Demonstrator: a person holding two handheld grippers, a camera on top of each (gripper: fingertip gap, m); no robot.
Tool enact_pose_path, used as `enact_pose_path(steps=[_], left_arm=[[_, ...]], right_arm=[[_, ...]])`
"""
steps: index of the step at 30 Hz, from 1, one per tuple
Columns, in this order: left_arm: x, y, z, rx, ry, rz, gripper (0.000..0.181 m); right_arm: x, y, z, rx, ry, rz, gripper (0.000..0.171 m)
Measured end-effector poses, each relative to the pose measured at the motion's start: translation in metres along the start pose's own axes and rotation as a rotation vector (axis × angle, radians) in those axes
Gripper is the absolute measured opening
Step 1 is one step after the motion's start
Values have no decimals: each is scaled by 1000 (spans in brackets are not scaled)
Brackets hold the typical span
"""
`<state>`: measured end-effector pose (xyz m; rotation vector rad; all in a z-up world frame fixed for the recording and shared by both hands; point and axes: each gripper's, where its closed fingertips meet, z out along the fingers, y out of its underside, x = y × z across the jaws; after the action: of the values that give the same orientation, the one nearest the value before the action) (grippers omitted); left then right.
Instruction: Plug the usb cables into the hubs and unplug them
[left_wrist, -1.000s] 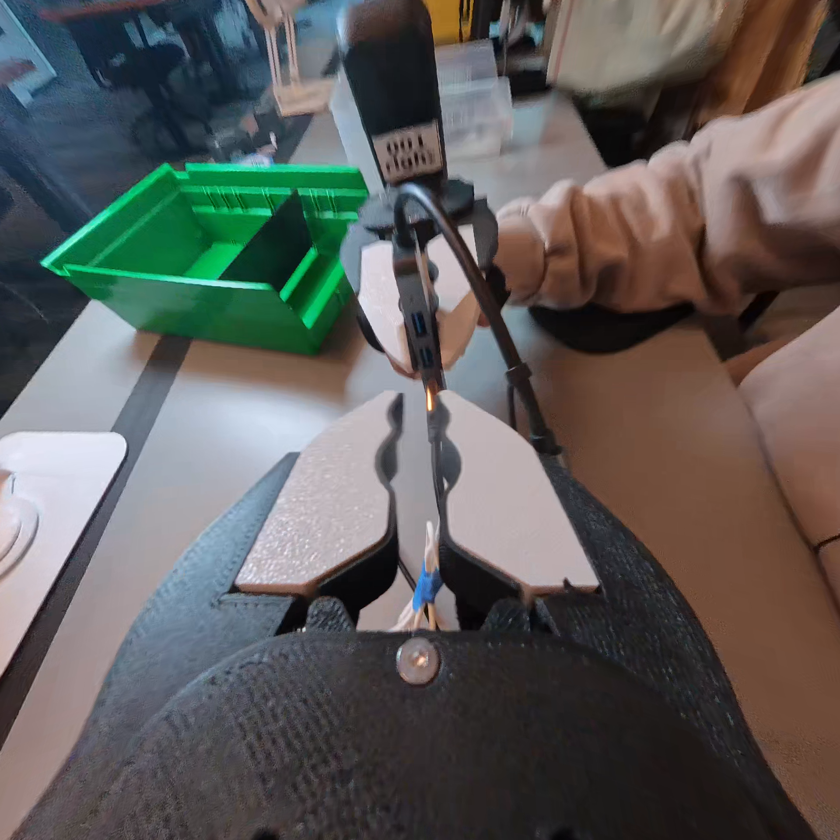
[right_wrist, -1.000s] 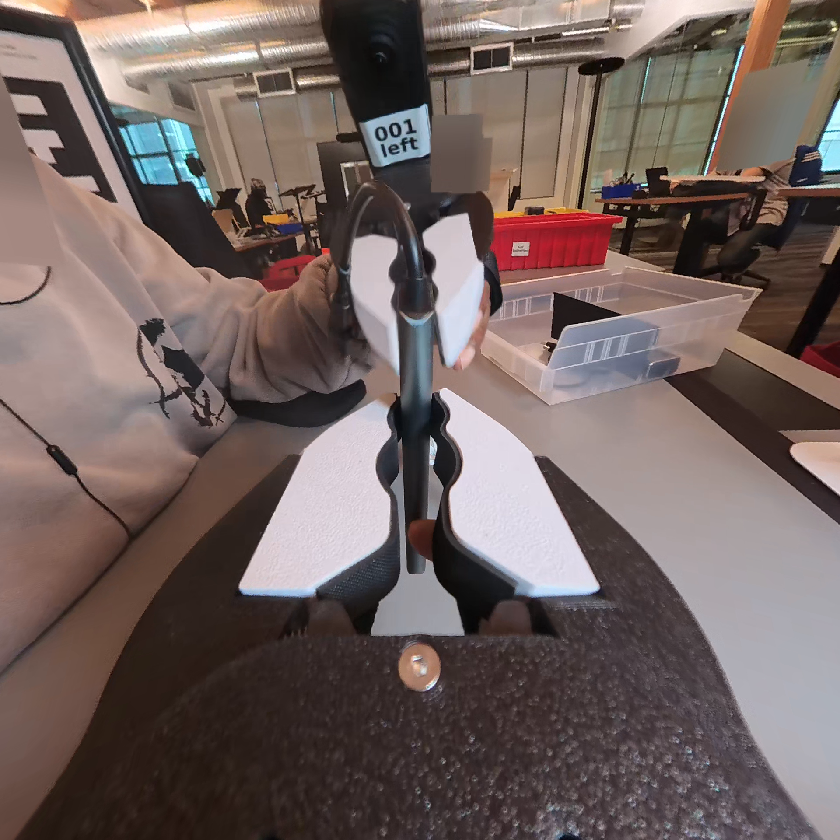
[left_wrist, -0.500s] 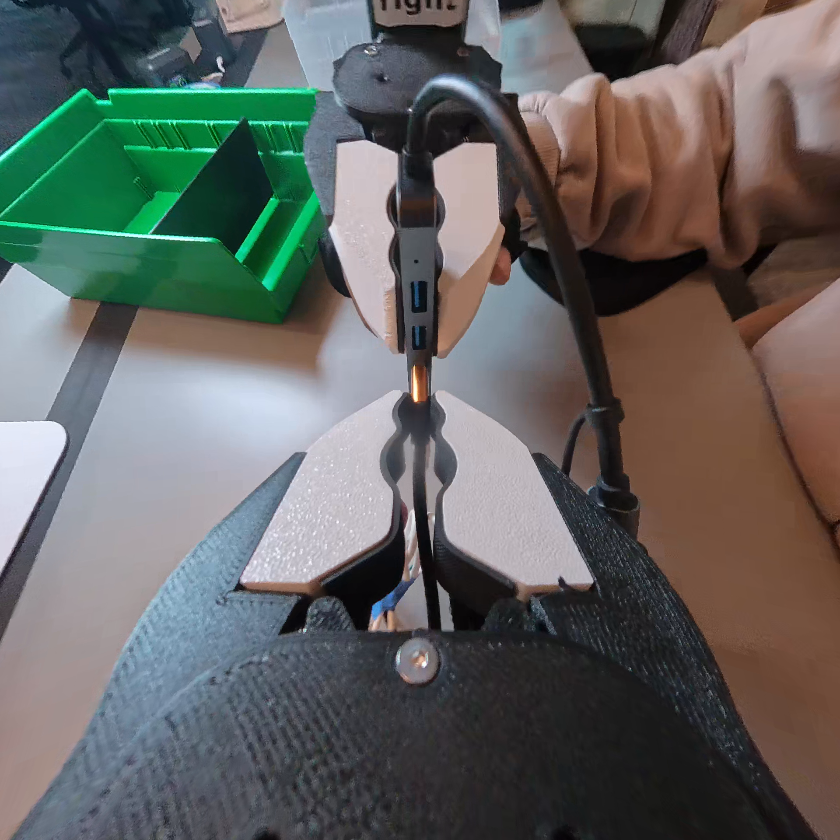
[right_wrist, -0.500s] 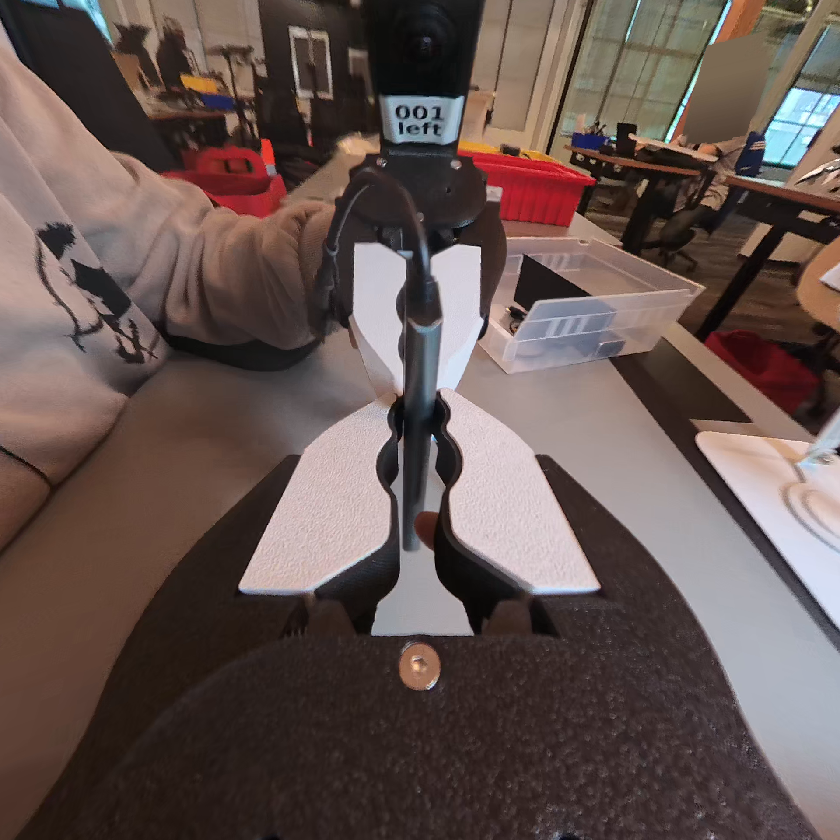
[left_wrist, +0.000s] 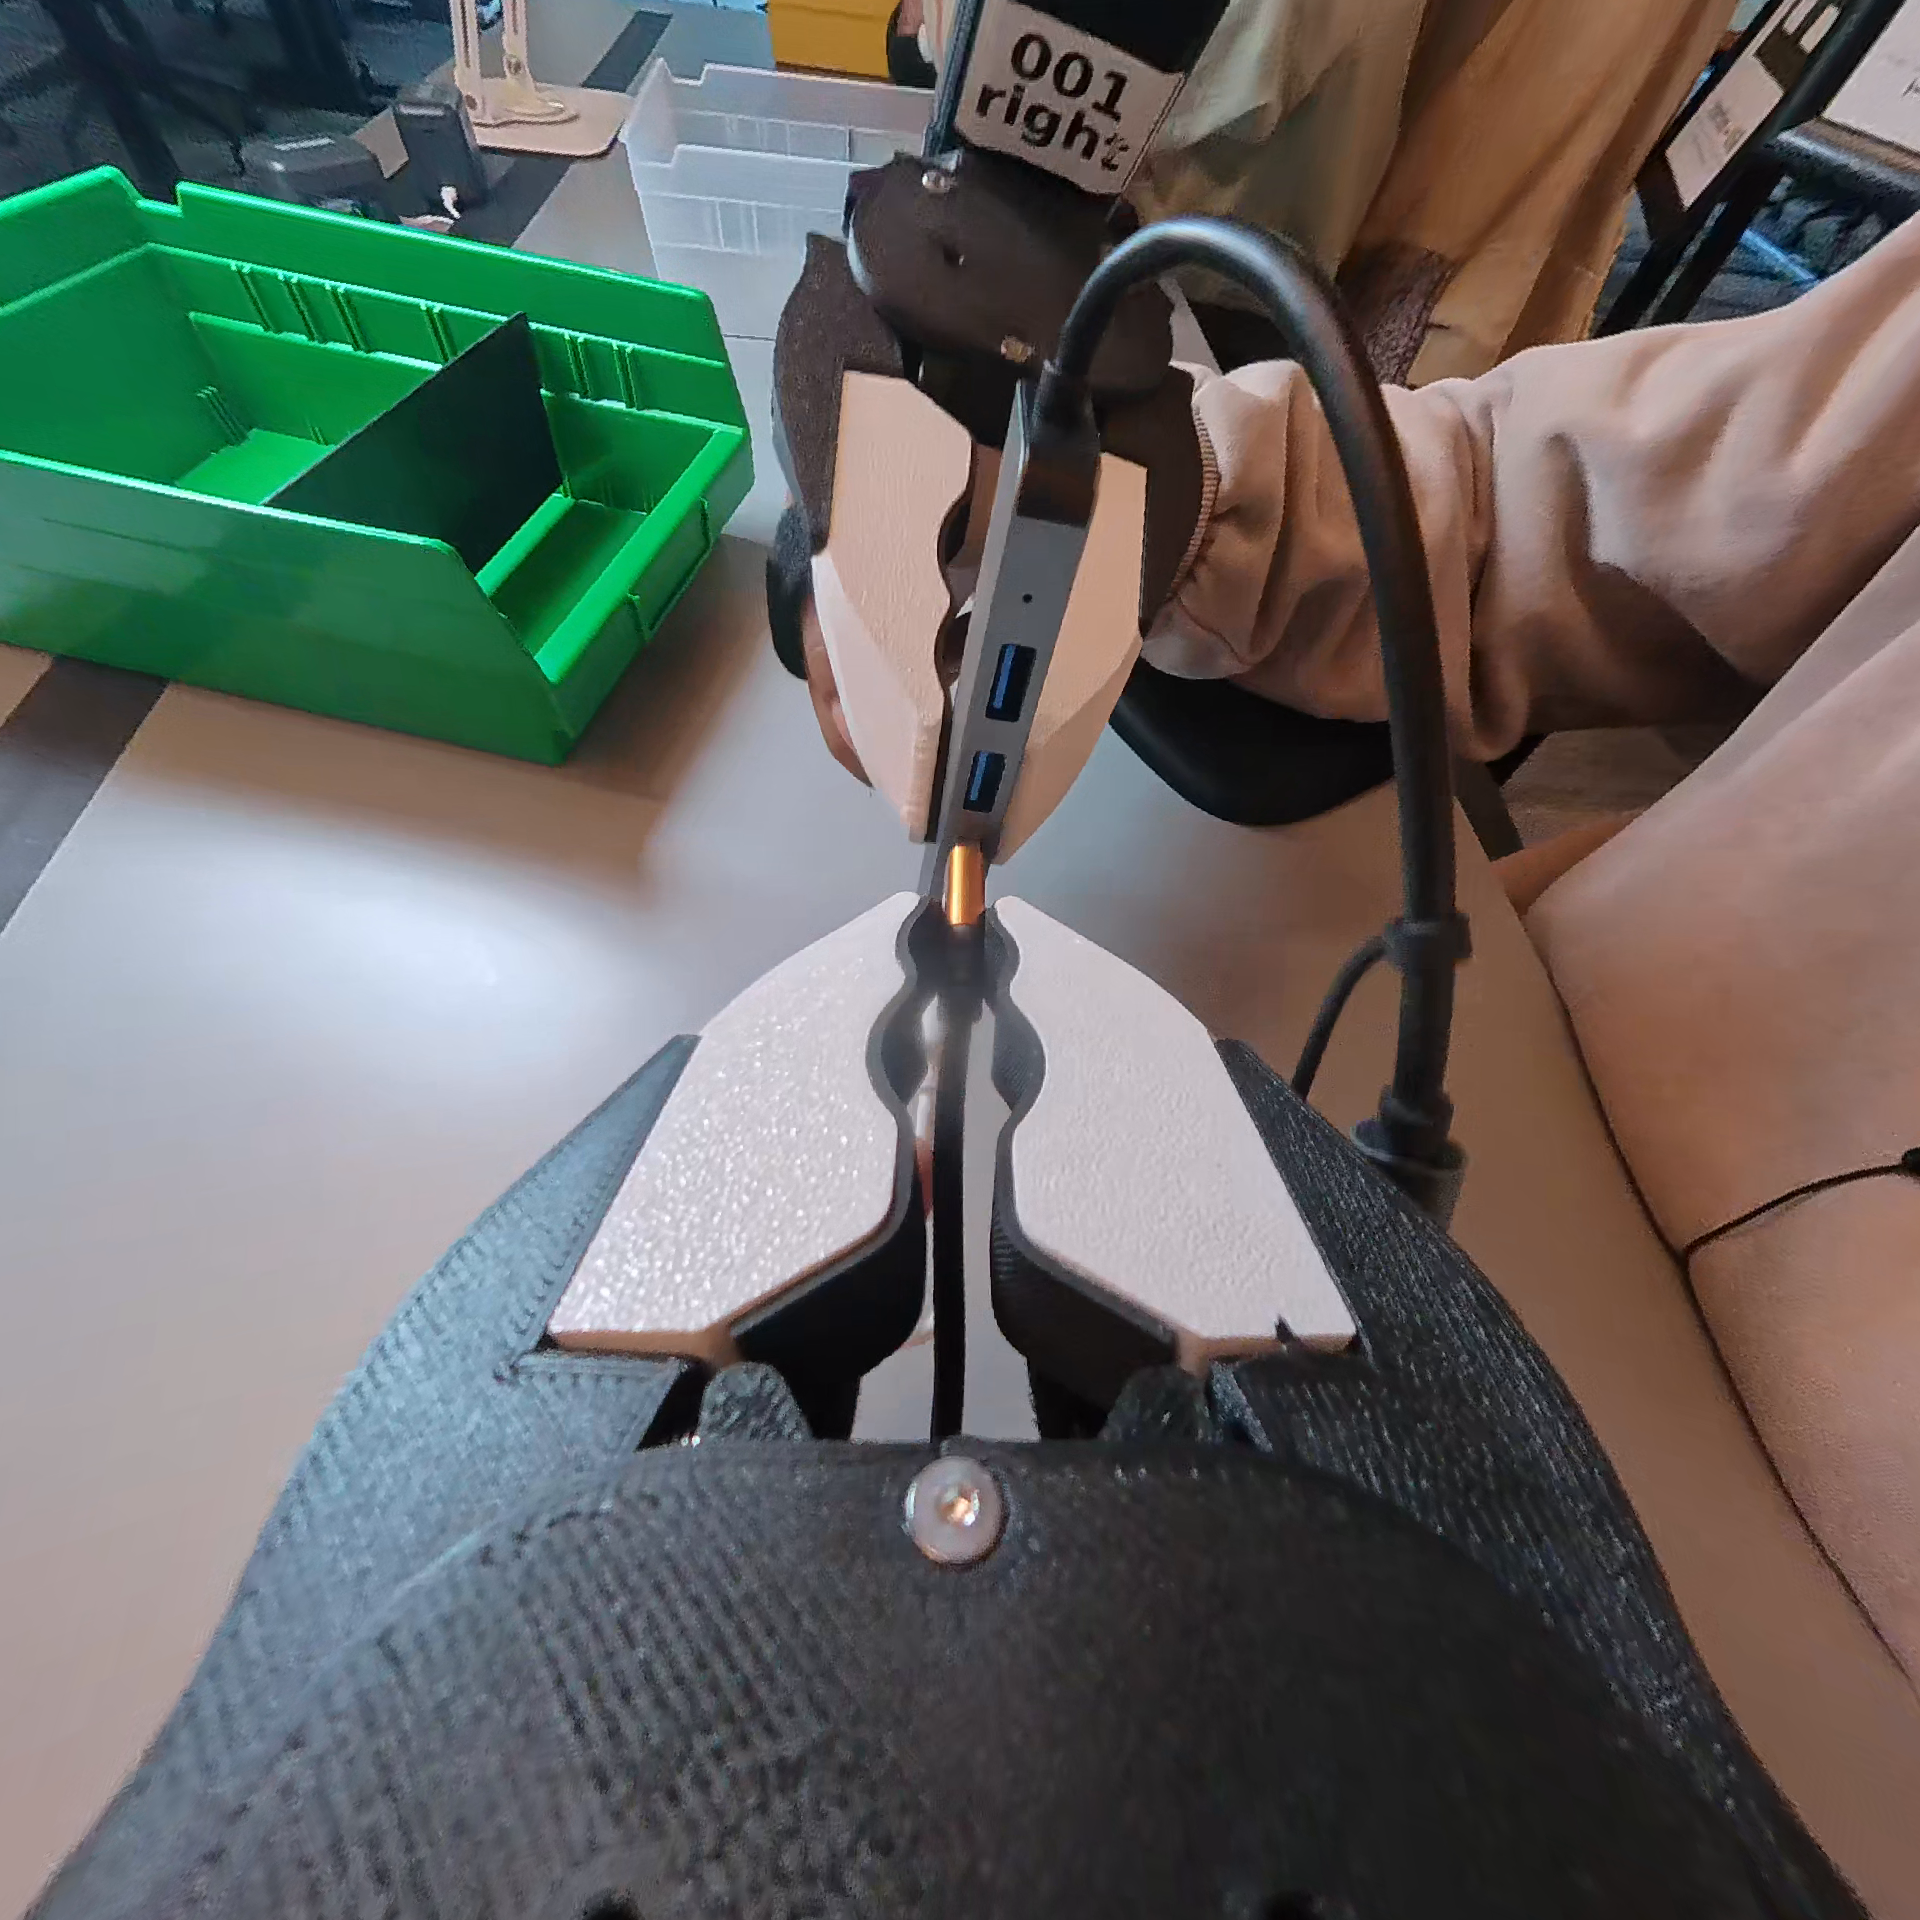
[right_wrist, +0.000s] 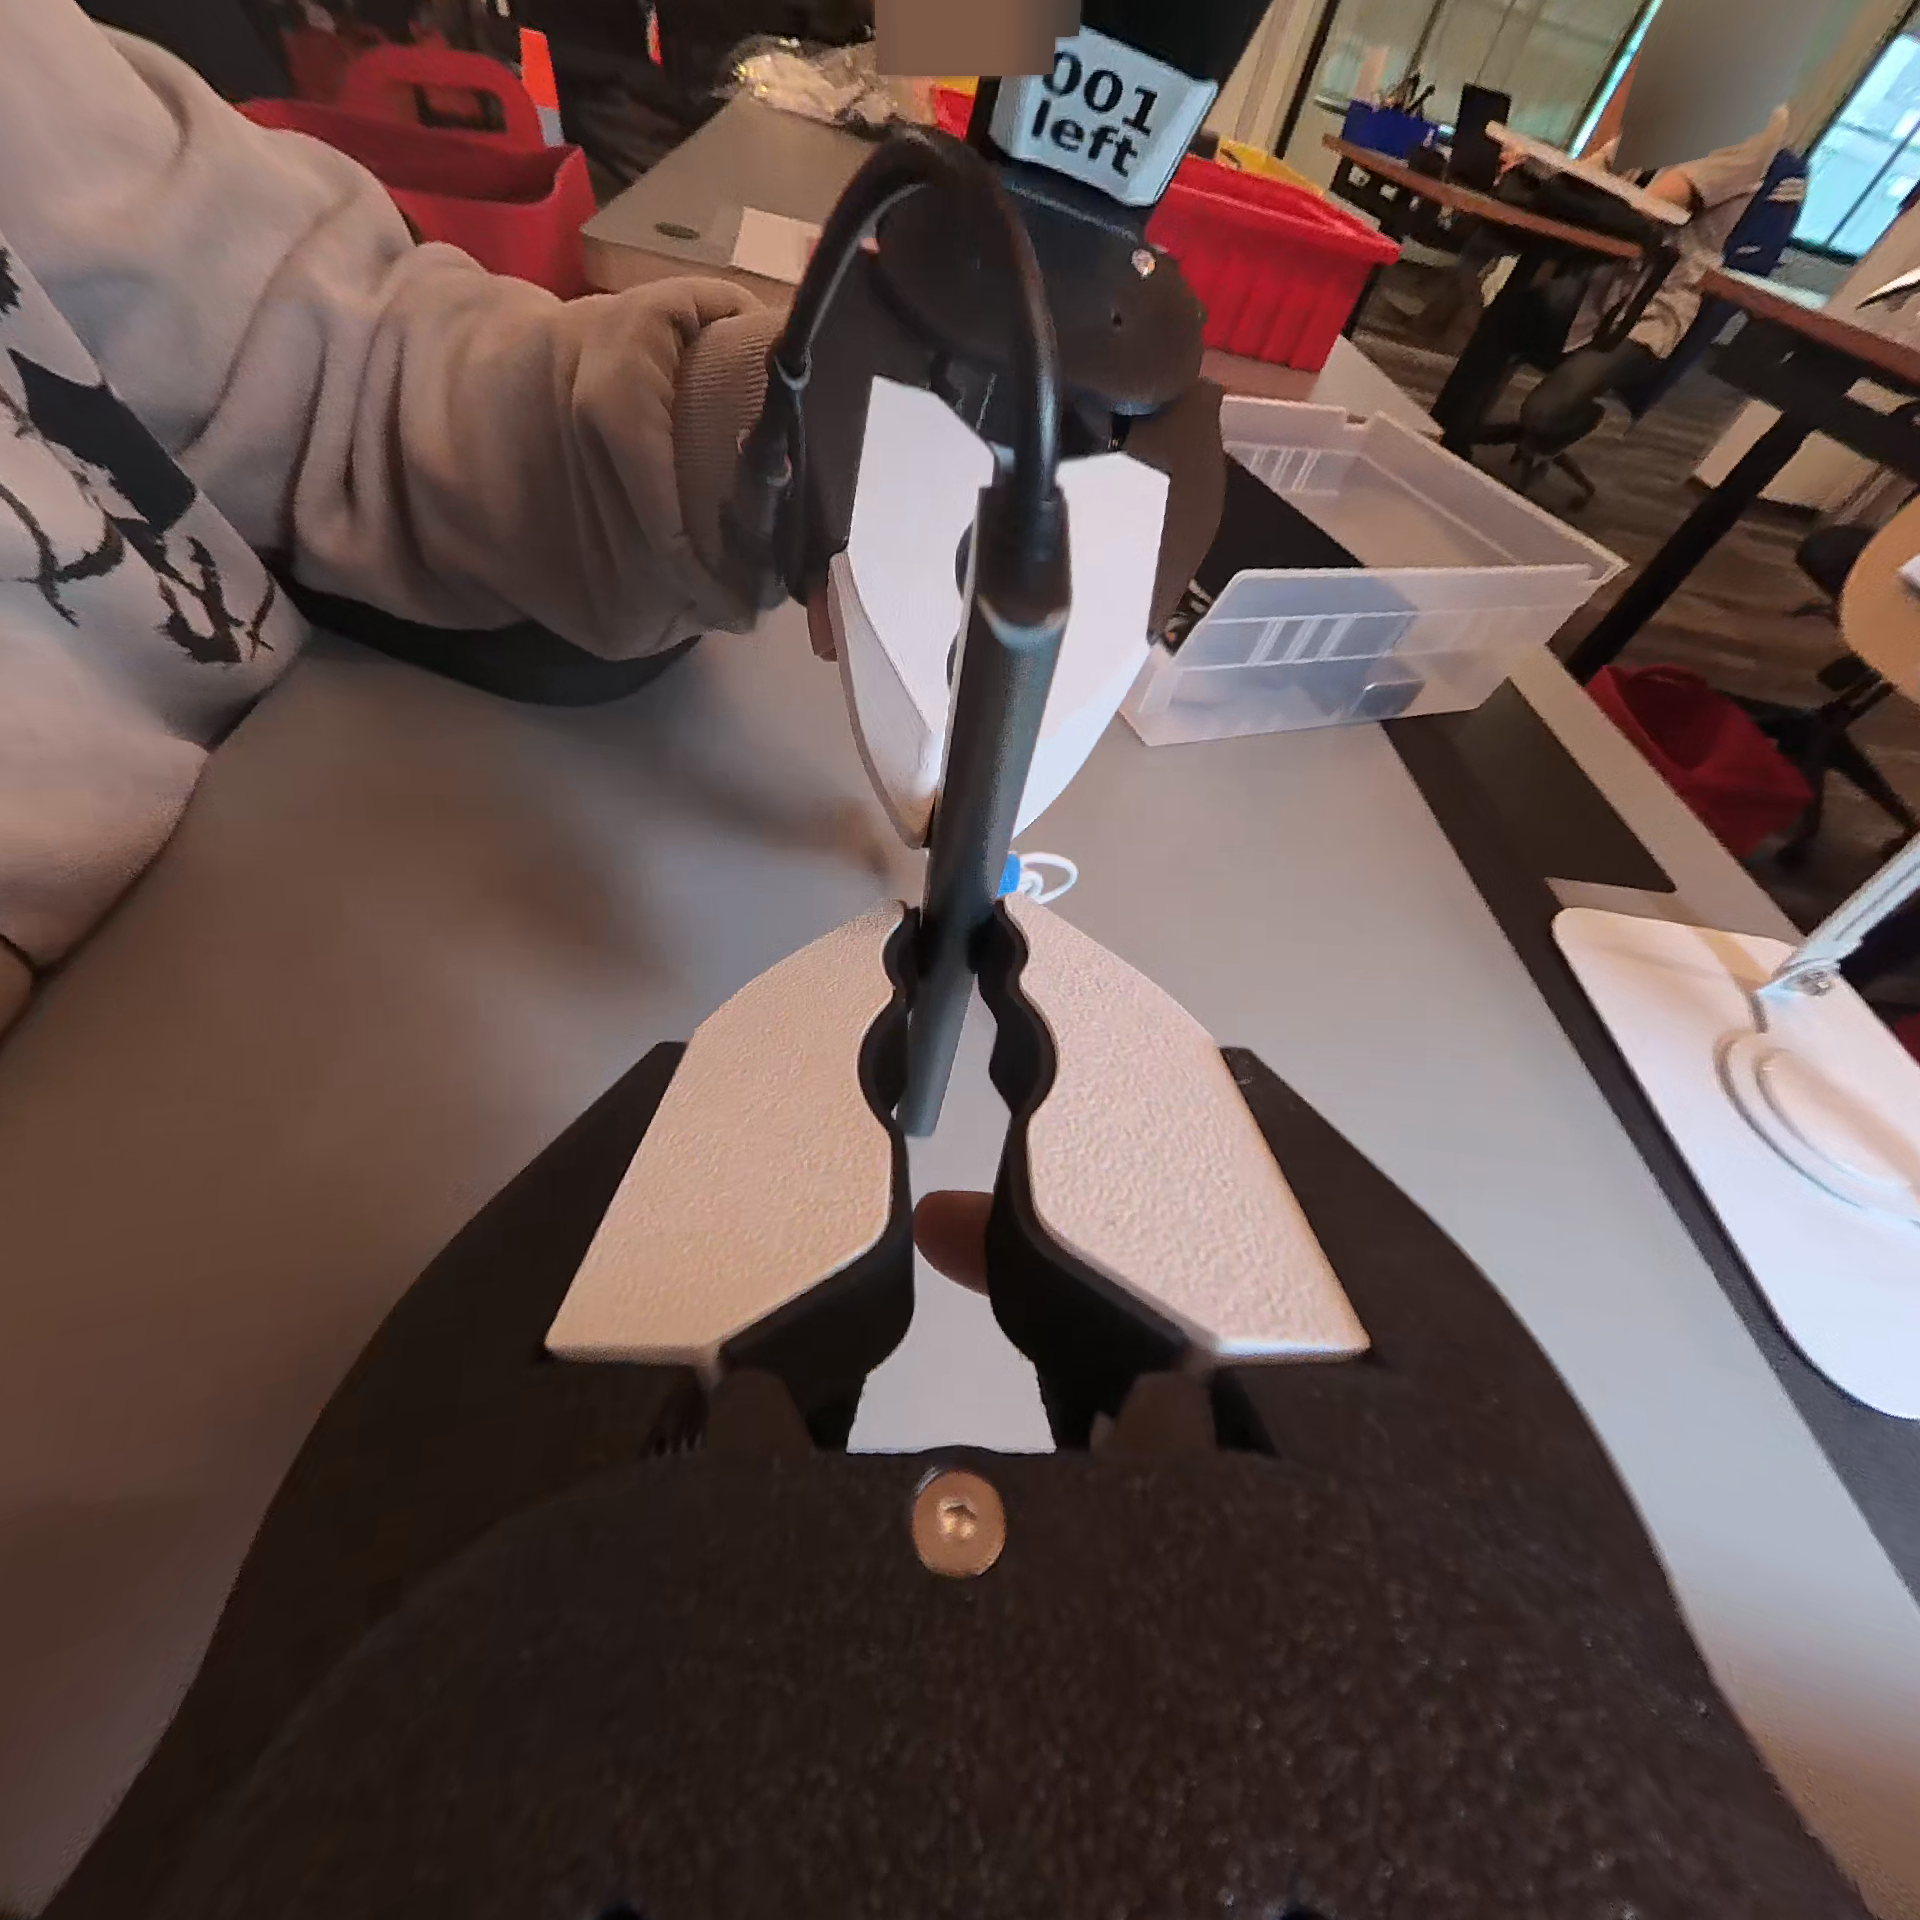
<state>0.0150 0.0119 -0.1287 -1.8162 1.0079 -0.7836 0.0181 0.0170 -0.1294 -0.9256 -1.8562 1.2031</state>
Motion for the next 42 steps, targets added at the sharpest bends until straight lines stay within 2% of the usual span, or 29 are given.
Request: enact_pose_path(steps=[3,8,20,25,34,42], left_arm=[[4,3,2,-56,-7,41,8],[8,7,0,-166,-67,83,8],[3,35,6,-408,-184,209,8],[-1,32,8,-398,-235,269,8],[-11,25,6,-436,-378,506,8],[-16,19,-2,-381,-394,556,8]], right_arm=[[-9,13,11,-60,-39,-19,10],[-12,15,20,-20,-75,26,10],[-14,37,29,-137,-59,-16,9],[-8,37,25,-156,10,-116,10],[2,14,19,-276,279,-607,12],[12,10,8,-231,317,-561,17]])
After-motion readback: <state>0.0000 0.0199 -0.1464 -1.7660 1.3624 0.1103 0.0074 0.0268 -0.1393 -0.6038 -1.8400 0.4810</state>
